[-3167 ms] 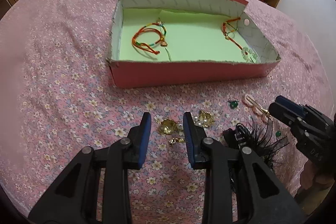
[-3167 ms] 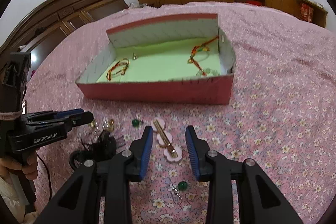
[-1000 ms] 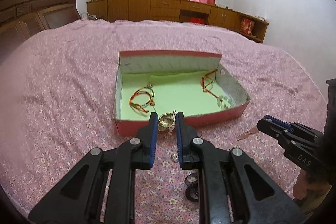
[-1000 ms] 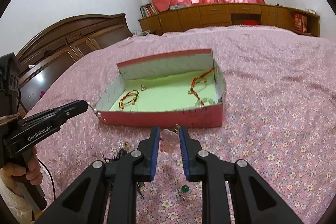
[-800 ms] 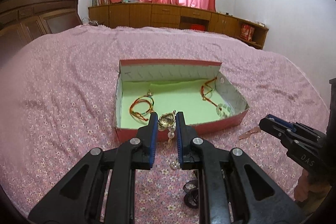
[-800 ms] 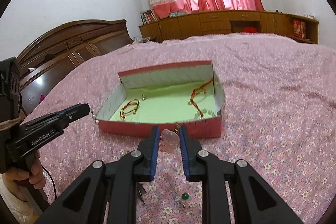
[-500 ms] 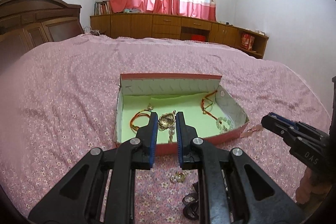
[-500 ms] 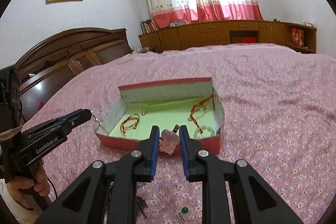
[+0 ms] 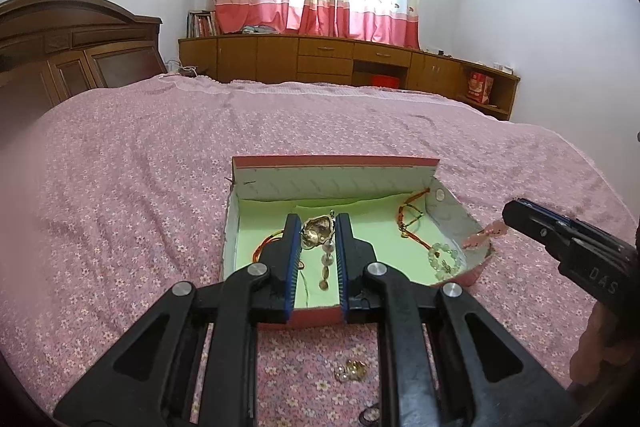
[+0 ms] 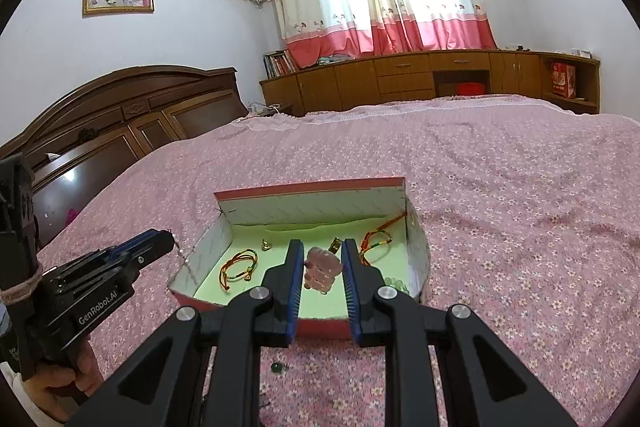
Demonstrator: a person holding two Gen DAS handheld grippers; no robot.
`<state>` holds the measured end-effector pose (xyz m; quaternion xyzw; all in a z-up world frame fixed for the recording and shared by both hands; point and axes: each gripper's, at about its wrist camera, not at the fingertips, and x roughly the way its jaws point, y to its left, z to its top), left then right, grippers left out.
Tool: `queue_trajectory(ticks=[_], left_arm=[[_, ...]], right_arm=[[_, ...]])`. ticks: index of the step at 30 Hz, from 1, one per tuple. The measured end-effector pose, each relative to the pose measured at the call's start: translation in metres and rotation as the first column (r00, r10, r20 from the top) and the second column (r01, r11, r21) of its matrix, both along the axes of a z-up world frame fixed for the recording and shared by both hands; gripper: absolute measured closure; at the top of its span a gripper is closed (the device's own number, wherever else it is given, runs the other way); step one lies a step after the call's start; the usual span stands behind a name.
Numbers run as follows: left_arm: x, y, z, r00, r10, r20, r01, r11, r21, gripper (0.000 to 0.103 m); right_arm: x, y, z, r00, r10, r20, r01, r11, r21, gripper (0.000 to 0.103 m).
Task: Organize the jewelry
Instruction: 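Carry the hairpin and gold earring over the pink box with both tools, then open both tools to drop the hairpin and earring onto the green felt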
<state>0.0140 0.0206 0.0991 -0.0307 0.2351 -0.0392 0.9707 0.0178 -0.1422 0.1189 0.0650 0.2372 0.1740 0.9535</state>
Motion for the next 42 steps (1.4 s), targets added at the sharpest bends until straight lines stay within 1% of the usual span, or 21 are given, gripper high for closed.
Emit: queue_trajectory(ticks=[6,9,13,21,27,35,37,38,39,41,42], left_arm=[[0.011,0.001,-0.007,1.000,0.006,-0.001,-0.006,1.000,0.008,0.094],[0.019,0.003,-0.014,1.000,0.018,-0.008,-0.018,1.000,-0.007,0.094],[0.029,0.006,-0.026,0.999,0.027,-0.040,-0.028,0.999,-0.021,0.094],[0.043,0.009,-0.048,0.994,0.024,-0.108,-0.027,0.999,-0.022,0.094],[0.050,0.008,-0.058,0.991,0.019,-0.134,-0.021,1.000,-0.013,0.094],[0.057,0.007,-0.065,0.986,0.008,-0.169,-0.009,1.000,-0.004,0.094],[0.057,0.008,-0.065,0.984,0.000,-0.177,-0.002,1.000,-0.009,0.093],[0.058,0.007,-0.066,0.983,-0.004,-0.181,0.001,1.000,-0.013,0.092],[0.060,0.007,-0.066,0.982,-0.006,-0.188,0.003,1.000,-0.018,0.092],[0.060,0.009,-0.067,0.980,-0.001,-0.199,-0.003,1.000,-0.023,0.085],[0.060,0.010,-0.067,0.979,0.003,-0.202,-0.008,1.000,-0.026,0.084]], right_arm=[[0.016,0.009,-0.010,1.000,0.005,-0.024,-0.005,1.000,-0.007,0.082],[0.023,0.011,-0.015,0.999,0.004,-0.034,-0.005,1.000,-0.009,0.082],[0.033,0.014,-0.025,0.998,0.003,-0.060,-0.004,1.000,-0.014,0.082],[0.054,0.010,-0.048,0.991,-0.012,-0.137,0.010,1.000,-0.016,0.082],[0.063,0.003,-0.063,0.980,-0.039,-0.193,0.038,0.999,-0.010,0.082],[0.070,-0.005,-0.067,0.972,-0.071,-0.226,0.072,0.997,-0.005,0.080],[0.071,-0.006,-0.066,0.970,-0.084,-0.228,0.084,0.996,-0.009,0.075],[0.071,-0.006,-0.065,0.970,-0.090,-0.224,0.090,0.996,-0.009,0.067],[0.071,-0.007,-0.065,0.971,-0.090,-0.220,0.092,0.996,-0.002,0.062],[0.071,-0.009,-0.062,0.971,-0.092,-0.219,0.096,0.995,0.010,0.058],[0.071,-0.009,-0.061,0.972,-0.090,-0.219,0.095,0.995,0.014,0.057]])
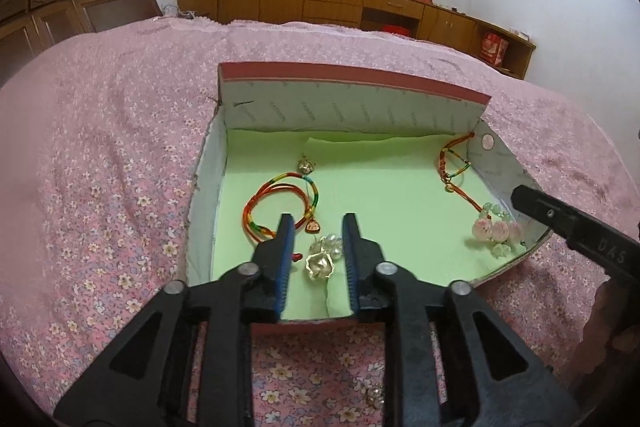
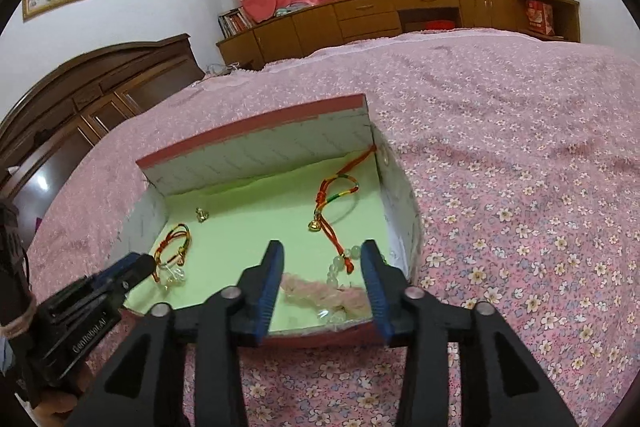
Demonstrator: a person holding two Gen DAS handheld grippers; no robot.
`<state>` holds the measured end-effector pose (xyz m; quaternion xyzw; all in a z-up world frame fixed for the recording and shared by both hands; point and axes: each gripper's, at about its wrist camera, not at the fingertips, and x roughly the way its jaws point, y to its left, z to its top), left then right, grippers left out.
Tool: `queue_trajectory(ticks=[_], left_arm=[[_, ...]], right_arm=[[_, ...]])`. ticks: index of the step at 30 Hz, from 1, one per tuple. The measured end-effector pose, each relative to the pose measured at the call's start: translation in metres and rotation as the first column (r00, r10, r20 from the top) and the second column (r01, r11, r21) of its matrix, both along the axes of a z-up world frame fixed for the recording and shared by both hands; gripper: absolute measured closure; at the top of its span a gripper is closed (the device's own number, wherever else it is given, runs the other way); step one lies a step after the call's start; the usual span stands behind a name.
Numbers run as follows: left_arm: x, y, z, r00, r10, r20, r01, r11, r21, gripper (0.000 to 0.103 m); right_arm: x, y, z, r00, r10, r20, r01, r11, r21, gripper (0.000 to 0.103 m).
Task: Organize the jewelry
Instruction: 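Open both tools to drop the hairpin and earring onto the green felt, then withdraw both open tools from the box back over the remaining jewelry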
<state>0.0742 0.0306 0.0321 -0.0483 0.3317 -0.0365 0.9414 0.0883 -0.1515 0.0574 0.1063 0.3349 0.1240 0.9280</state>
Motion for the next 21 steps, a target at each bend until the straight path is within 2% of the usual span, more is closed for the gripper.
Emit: queue_trajectory(ticks=[11,21], left_arm=[[-0.019,0.010,0.012,1.000,0.013,-0.006,-0.013,0.999,-0.046,0.082],[-0.041,0.004,0.024,0.997,-0.062,-0.049,0.058,0.996,-0.074,0.082]], right_arm=[[-0.019,-0.010,0.024,0.999,0.011,0.053,-0.011,1.000,0.015,0.057],[-0.047,-0.013,0.035,0.998,0.038,0.050,-0.037,0.999,-0.019,0.057]])
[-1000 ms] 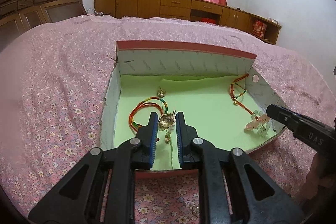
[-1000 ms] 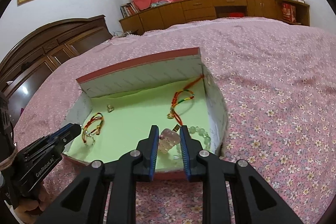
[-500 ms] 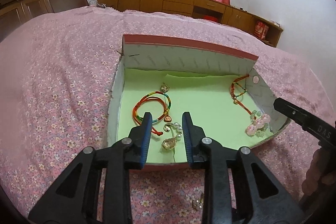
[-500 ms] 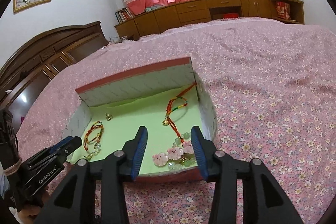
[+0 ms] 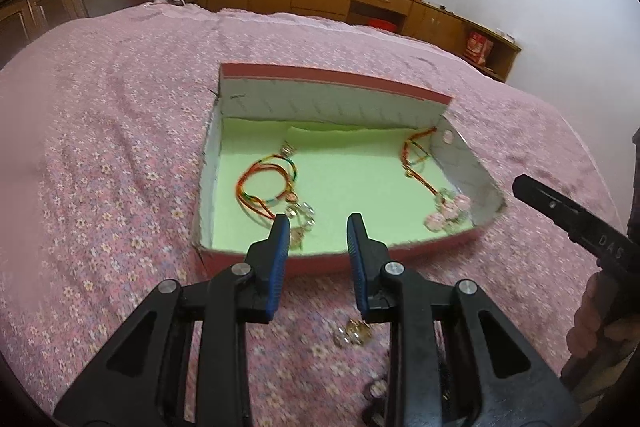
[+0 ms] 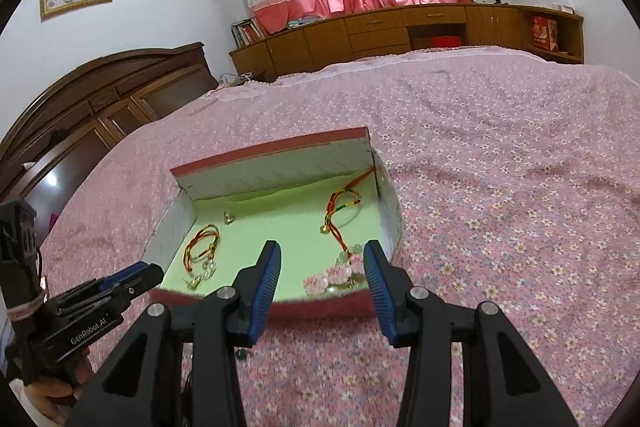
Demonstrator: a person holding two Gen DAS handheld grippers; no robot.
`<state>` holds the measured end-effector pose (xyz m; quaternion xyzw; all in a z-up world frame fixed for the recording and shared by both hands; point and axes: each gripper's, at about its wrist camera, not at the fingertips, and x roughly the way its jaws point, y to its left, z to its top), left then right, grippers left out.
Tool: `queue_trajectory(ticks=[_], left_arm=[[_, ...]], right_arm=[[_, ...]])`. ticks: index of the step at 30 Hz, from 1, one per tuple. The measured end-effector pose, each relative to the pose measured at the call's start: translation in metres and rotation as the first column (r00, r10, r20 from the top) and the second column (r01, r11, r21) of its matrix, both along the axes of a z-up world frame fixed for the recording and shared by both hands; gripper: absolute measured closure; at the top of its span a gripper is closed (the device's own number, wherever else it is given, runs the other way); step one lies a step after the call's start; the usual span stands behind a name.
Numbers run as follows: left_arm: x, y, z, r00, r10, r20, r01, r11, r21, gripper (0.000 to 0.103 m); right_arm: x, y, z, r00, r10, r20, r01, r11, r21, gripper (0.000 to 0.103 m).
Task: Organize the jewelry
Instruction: 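Withdraw both open tools from the box back over the remaining jewelry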
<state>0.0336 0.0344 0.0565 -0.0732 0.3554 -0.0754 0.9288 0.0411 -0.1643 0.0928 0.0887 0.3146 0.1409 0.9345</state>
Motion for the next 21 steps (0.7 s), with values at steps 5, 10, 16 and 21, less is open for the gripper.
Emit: queue_trajectory(ticks=[5,10,16,21], left_arm=[[-0.009,-0.004,-0.001,0.999,-0.028,-0.032,0.028,1.000,-0.001,0.082],[-0.017,-0.007,-0.006,0.997,-0.043,-0.062,0.042,0.999,-0.004,0.082],[-0.023,-0.011,-0.015,0.993,-0.059,-0.099,0.059,0.998,0.002,0.082],[-0.023,-0.018,-0.023,0.989,-0.073,-0.125,0.077,0.997,0.027,0.081]], right_arm=[[-0.017,-0.003,-0.001,1.000,0.010,-0.011,-0.011,1.000,-0.023,0.057],[-0.030,-0.008,-0.006,0.999,0.012,-0.030,-0.013,0.999,-0.044,0.057],[-0.045,-0.012,-0.010,0.999,0.015,-0.052,-0.018,0.998,-0.061,0.057],[-0.059,-0.014,-0.015,0.998,0.023,-0.063,-0.029,0.995,-0.095,0.057]])
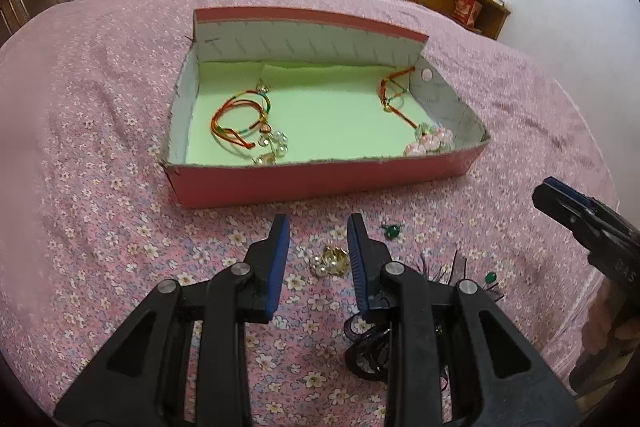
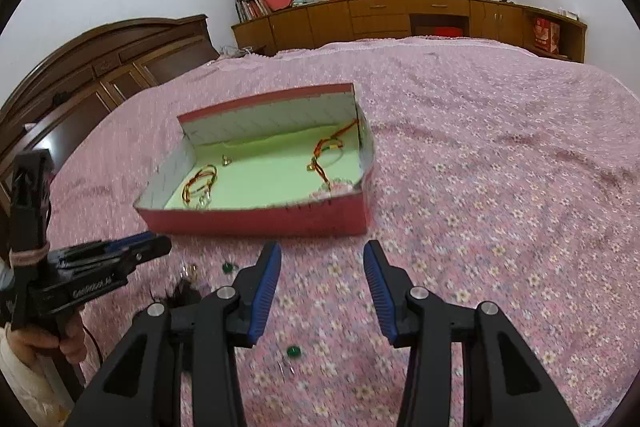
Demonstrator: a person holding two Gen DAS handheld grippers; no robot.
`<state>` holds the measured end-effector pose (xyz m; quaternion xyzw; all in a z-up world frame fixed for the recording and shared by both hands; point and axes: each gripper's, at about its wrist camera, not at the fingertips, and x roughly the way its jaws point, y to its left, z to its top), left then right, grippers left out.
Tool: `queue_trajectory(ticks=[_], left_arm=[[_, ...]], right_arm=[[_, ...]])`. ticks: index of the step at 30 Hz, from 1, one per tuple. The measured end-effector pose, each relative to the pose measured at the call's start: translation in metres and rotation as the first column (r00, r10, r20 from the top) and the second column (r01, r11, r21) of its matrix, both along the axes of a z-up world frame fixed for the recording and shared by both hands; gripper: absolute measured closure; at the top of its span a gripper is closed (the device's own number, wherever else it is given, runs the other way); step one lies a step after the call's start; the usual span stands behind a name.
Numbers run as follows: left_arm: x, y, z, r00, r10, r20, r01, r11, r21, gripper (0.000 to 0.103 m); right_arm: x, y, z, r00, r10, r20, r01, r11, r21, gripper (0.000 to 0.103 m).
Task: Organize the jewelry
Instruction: 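Withdraw both open tools from the box back over the remaining jewelry, then grasp a silver pearl earring with the left tool while the right tool grasps a green bead earring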
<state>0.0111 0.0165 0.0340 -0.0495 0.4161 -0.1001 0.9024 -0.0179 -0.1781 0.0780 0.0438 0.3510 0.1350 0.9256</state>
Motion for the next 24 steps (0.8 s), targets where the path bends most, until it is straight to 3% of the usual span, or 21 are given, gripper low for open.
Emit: queue_trajectory(ticks=[12,24], left_arm=[[0.005,-0.013,-0.021,0.996,-0.016,-0.089,0.023,0.996,0.081,0.081],[0.011,-0.020,-0.031,0.991,-0.063,-0.116,0.064,0.998,0.010,0.086]], right_arm=[[-0.013,-0.010,-0.018,0.998,-0.004,-0.056,0.004,1.000,0.009,0.057],[-0.017,-0.017,-0.030,0.995,-0.009,-0.096,0.012,0.999,0.030,0.057]])
